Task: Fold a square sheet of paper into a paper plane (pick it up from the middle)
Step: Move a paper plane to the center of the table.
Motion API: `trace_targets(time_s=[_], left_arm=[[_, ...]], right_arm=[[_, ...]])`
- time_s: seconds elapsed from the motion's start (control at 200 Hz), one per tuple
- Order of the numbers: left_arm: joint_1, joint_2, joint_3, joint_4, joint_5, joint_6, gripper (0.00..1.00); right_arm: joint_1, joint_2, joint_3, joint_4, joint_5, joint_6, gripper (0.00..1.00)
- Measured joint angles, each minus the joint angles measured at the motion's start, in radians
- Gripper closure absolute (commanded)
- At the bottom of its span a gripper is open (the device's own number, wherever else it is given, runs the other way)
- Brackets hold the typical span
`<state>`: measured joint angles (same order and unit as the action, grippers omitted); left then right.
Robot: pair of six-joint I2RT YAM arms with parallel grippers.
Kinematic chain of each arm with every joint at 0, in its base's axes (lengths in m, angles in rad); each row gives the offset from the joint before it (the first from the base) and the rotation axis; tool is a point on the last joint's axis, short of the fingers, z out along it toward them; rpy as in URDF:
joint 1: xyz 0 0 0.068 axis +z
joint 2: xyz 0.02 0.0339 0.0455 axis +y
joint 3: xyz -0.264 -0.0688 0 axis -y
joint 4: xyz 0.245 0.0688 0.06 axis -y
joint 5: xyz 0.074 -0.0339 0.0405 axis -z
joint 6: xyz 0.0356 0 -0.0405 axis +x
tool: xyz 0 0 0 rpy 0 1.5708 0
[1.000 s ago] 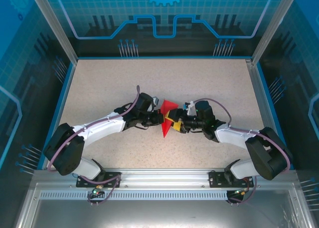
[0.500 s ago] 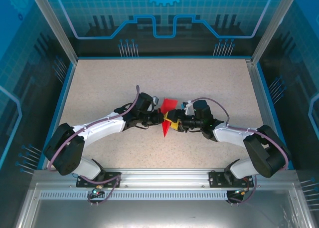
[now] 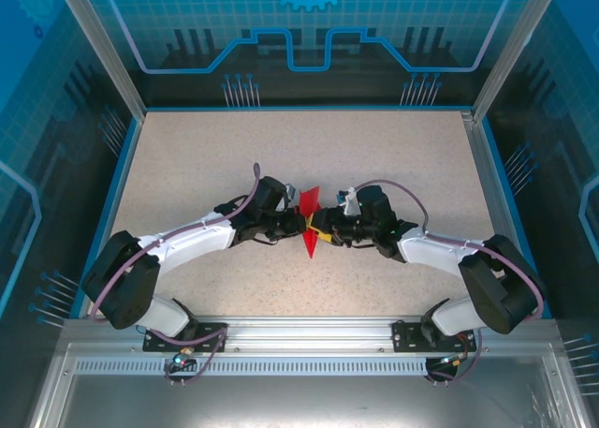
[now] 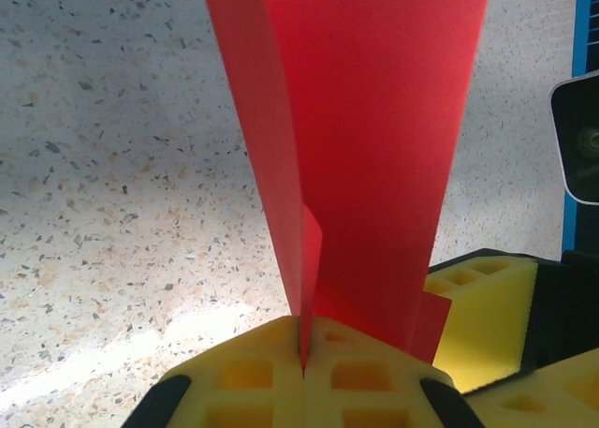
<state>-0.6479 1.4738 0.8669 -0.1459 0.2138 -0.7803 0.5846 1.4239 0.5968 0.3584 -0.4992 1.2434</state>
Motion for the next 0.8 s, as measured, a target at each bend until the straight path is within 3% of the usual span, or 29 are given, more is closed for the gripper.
trace_targets(time_s=[0.395,0.8], left_arm=[[0.008,-0.009,0.000,0.049,0.005,-0.034,1.00],[0.010,-0.009,0.000,0.066,0.020,-0.045,1.00]], right_arm=[[0.000,0.011,0.000,-0.080,0.028,-0.040,0.64],[0.010,0.016,0.019,-0.116,0.047,-0.068,0.79]])
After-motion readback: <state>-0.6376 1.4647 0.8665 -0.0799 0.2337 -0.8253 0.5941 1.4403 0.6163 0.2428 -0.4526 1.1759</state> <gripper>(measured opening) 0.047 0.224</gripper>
